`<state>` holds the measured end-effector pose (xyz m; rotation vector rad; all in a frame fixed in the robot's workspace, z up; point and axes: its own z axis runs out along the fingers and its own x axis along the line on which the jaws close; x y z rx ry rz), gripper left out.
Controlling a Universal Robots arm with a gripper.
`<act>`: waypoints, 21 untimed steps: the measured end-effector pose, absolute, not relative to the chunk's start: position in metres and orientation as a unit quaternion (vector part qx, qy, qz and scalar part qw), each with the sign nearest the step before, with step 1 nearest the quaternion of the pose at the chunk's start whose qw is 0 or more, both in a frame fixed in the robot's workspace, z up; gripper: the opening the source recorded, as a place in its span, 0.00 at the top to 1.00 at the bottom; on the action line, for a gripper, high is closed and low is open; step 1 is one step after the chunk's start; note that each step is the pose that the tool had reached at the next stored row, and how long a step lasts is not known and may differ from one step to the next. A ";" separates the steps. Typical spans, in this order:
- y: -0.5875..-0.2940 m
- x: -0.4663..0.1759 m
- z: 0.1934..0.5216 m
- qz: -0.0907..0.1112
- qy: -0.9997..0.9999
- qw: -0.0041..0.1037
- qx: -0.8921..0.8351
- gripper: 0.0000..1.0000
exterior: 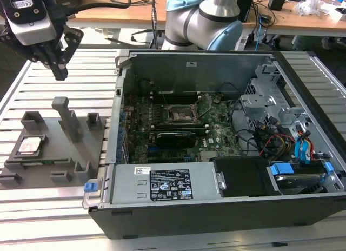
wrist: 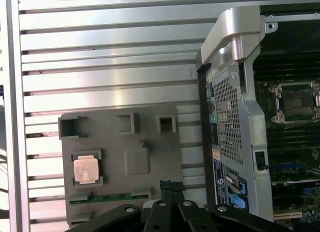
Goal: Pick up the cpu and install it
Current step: 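Reach for the cpu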
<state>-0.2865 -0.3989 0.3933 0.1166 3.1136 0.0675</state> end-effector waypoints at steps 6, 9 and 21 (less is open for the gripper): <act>-0.399 -0.297 0.393 0.022 0.999 0.012 0.037 0.89; -0.399 -0.305 0.393 0.022 0.999 0.012 0.037 0.89; -0.399 -0.323 0.393 0.022 0.999 0.013 0.037 0.89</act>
